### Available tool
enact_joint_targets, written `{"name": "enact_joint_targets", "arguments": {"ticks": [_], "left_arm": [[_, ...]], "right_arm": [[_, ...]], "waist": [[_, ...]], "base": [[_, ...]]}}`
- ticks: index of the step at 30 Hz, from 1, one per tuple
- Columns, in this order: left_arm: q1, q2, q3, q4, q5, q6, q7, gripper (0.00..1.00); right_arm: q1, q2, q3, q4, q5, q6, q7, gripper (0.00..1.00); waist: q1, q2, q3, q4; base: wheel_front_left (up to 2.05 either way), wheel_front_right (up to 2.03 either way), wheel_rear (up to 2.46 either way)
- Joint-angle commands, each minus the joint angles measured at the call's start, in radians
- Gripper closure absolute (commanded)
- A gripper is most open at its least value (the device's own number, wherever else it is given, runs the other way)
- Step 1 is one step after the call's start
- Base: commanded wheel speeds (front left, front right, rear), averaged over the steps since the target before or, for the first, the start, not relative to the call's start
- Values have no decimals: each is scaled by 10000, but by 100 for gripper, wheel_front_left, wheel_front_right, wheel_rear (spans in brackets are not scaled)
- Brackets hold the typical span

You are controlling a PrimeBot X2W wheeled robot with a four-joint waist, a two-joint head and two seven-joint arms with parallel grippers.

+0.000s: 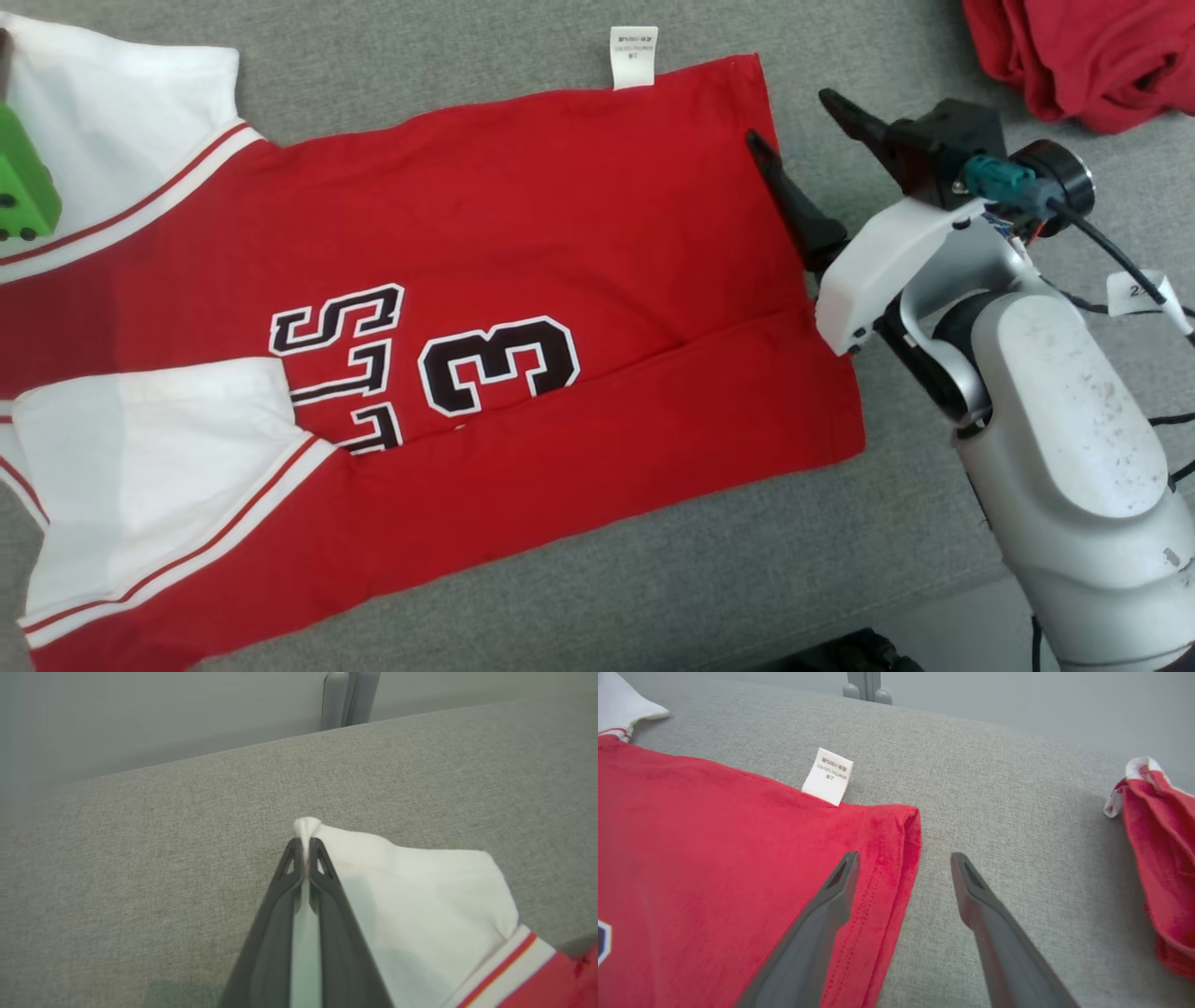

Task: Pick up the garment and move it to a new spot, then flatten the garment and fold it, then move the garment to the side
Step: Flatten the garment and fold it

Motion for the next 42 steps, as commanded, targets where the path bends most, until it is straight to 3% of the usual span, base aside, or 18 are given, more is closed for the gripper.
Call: {"name": "enact_joint_targets", "arguments": {"ticks": [1,9,17,18,19,21,22,23,33,42], "left_arm": [[83,-28,-28,-14,68,-90,-195,100],[487,-347,-67,-629,-144,-274,-970,100],[936,-635,-79,-1190,-336,-192,-1435,100],[973,-671,-99,-1218,-336,-196,-1479,100],[996,-700,-125,-1222,-338,-204,-1494,100],[1037,-753,-166,-1188,-346,-231,-1585,100],[1053,-779,-175,-1160,-366,-252,-1636,100],[1066,-794,-184,-1131,-380,-265,-1679,100],[1425,-925,-122,-915,-623,-487,-2450,100],[3604,-1000,153,-1785,-901,-269,-3561,100]], "right_arm": [[-203,-139,-67,175,22,-6,98,0],[-1174,-742,236,1341,214,-7,597,0],[-2133,-840,637,2801,489,-7,927,0],[-2232,-863,674,2934,534,-7,911,7],[-2284,-888,692,3036,575,-7,906,45],[-2366,-962,806,3236,630,-7,906,81],[-2384,-994,861,3335,650,-9,903,95],[-2409,-1011,899,3399,670,-9,882,100],[-2172,-1143,1055,3543,727,-9,-213,100],[-251,-1487,1053,2343,931,-9,-1665,100]], "waist": [[-1,0,-153,227],[-1,0,-296,870],[-1,0,-268,1309],[-1,0,-278,1351],[-1,0,-292,1387],[-1,0,-337,1440],[-1,0,-370,1459],[-1,0,-399,1468],[-1,0,-1021,1496],[-1,0,-2094,1780]], "base": [[0,0,0],[0,0,0],[0,0,0],[0,0,0],[0,0,0],[0,0,0],[0,0,0],[0,0,0],[0,0,0],[0,0,0]]}}
